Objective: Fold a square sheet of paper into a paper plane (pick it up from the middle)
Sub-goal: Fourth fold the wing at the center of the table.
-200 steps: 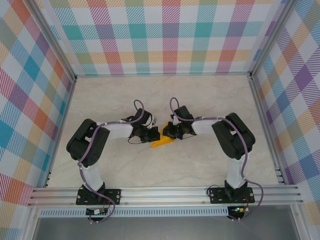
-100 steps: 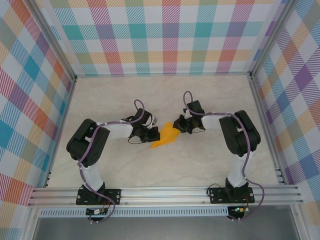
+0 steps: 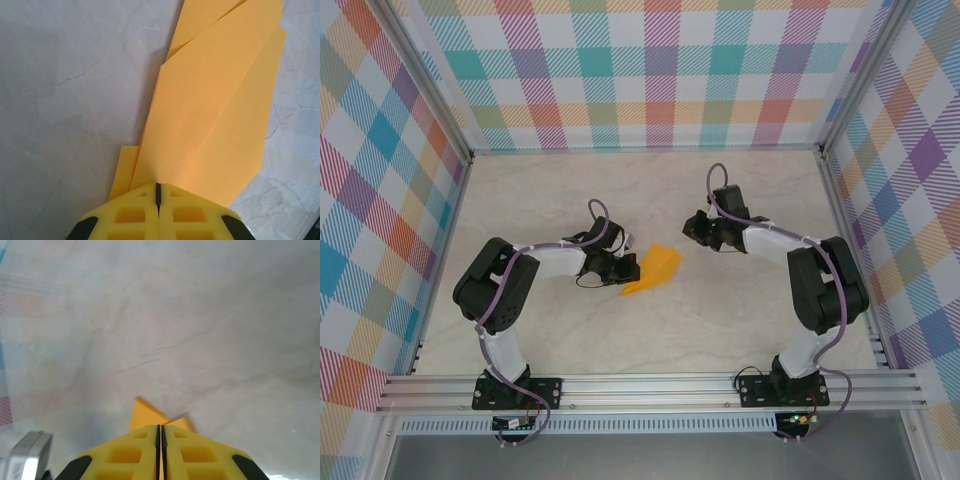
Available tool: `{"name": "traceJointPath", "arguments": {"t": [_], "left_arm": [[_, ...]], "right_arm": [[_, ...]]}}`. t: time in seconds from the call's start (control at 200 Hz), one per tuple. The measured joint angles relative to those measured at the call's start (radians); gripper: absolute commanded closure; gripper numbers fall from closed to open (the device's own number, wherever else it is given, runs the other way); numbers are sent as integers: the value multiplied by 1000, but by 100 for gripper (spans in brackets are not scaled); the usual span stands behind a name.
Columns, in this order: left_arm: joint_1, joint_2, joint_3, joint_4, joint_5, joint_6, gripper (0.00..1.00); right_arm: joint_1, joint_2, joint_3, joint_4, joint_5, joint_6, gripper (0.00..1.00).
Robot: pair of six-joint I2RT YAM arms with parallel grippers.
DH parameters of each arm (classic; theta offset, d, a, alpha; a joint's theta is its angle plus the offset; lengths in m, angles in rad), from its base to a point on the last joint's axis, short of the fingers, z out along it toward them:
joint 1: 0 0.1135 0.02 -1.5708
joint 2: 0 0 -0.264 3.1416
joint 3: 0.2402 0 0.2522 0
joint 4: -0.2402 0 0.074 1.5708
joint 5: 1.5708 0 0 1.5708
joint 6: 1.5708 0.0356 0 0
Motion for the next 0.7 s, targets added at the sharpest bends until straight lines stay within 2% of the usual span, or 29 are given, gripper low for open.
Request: {"name": "traceJointPath", "arguments": {"t": [0.235,0.51,0.7], "left_arm": [[0,0,0,0,0,0,100],[0,0,0,0,0,0,100],[0,0,2,-2,0,-1,100]], "right_arm": [[168,28,-7,0,-18,47,91],[197,162,-8,42,-79,113,91],[200,183,-8,47,-88,136,92]]}}
